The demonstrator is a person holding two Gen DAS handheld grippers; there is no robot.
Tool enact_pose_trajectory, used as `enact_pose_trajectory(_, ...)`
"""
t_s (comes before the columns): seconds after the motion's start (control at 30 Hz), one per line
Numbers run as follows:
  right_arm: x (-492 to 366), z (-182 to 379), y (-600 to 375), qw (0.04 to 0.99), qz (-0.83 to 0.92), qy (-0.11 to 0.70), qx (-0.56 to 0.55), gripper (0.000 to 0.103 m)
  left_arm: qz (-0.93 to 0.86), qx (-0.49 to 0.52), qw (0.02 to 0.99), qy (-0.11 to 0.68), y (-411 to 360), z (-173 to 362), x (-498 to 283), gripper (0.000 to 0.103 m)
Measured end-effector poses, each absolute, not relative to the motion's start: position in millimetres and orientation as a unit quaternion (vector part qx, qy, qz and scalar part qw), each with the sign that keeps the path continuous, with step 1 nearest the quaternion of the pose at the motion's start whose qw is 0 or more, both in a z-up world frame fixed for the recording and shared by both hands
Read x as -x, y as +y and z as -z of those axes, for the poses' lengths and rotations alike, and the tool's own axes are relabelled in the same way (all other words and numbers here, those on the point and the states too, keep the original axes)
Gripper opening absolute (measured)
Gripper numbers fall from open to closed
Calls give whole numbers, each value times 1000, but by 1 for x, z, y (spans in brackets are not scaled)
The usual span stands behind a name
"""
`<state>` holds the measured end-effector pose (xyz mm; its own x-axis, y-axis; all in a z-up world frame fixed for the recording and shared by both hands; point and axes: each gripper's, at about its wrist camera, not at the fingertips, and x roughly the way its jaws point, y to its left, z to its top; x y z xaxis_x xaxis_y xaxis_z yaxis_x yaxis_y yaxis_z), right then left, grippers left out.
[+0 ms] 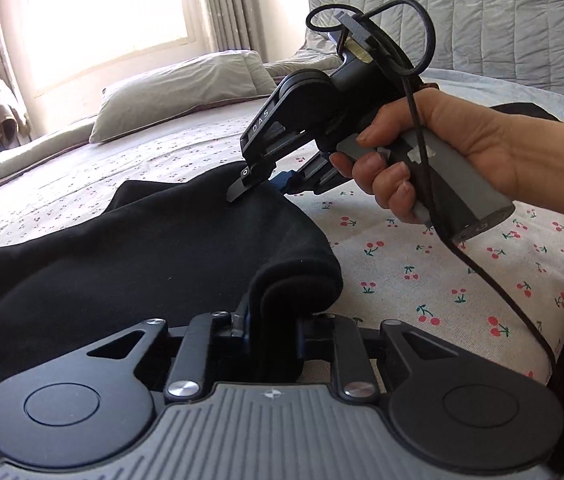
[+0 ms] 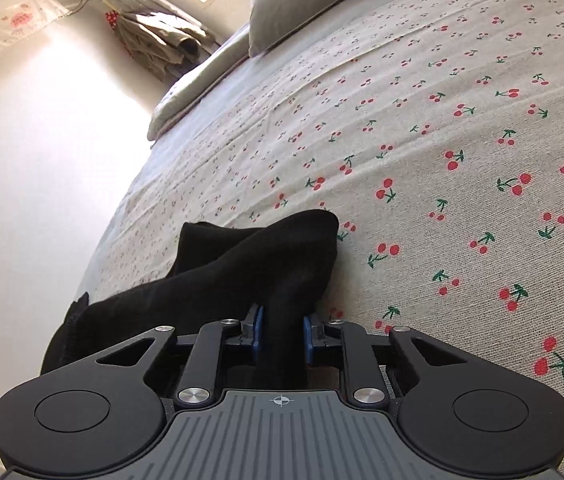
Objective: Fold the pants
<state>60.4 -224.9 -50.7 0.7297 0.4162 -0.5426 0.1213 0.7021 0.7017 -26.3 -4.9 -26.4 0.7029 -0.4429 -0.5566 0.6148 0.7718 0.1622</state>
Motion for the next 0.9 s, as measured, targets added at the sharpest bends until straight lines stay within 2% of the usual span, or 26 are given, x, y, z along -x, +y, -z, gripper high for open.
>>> enact_pose_trajectory(0.07, -60, 41, -221, 859, -81, 348, -366, 13, 285, -148, 914, 247, -5, 19, 30, 15)
enact_pose_trajectory(0.27, -47, 8, -240, 867, -93, 299, -388, 9, 289, -119, 924, 222, -24, -8, 43, 14)
enact_pose_trajectory(0.7, 46, 3, -346, 853, 18, 279, -441, 9, 420, -45, 872, 248, -109, -1, 67, 13)
enact_pose_trajectory(0.9, 63, 4, -354, 851, 34, 277, -445, 9, 442, -21, 859, 259, -101, -1, 64, 14)
